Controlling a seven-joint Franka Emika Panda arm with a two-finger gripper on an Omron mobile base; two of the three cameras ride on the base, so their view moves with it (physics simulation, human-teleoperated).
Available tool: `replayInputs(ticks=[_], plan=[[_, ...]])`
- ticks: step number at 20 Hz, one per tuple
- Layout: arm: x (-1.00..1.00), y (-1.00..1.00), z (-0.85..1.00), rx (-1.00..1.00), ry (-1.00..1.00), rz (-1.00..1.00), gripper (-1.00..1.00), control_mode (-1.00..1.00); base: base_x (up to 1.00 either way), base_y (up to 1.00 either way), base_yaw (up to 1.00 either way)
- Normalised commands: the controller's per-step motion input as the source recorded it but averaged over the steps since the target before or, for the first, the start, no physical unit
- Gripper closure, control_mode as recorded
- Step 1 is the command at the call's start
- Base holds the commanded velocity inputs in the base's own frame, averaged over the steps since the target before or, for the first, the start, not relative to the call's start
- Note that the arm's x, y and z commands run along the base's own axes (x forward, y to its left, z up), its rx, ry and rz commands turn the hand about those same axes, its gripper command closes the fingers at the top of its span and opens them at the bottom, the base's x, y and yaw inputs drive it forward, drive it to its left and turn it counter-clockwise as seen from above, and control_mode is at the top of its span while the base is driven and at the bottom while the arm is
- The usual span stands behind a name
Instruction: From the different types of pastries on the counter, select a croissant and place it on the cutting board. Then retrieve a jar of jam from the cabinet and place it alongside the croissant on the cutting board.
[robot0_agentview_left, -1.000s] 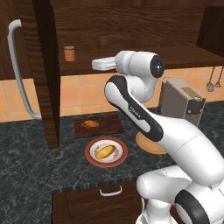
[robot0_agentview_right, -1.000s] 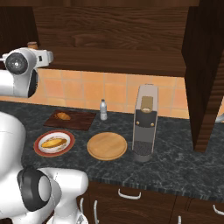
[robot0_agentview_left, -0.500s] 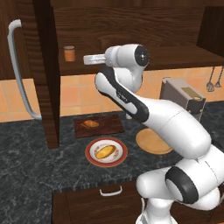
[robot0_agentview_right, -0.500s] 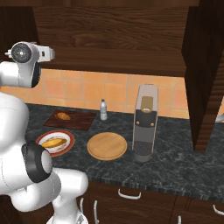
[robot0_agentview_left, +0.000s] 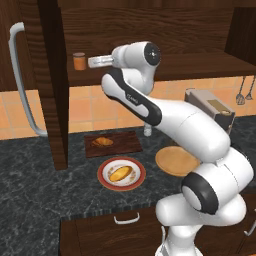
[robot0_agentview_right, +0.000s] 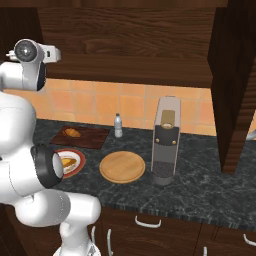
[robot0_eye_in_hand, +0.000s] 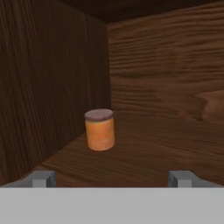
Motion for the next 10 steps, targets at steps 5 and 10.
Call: replayInputs(ticks=[5,10], plan=[[0.2,0.26,0.01,-0.02,-0.05,0.09,-1.0,-1.0,0.0,0.0,0.0],[0.41,0.02,0.0,-0.01,0.0,0.05,-1.0,-1.0,0.0,0.0,0.0]])
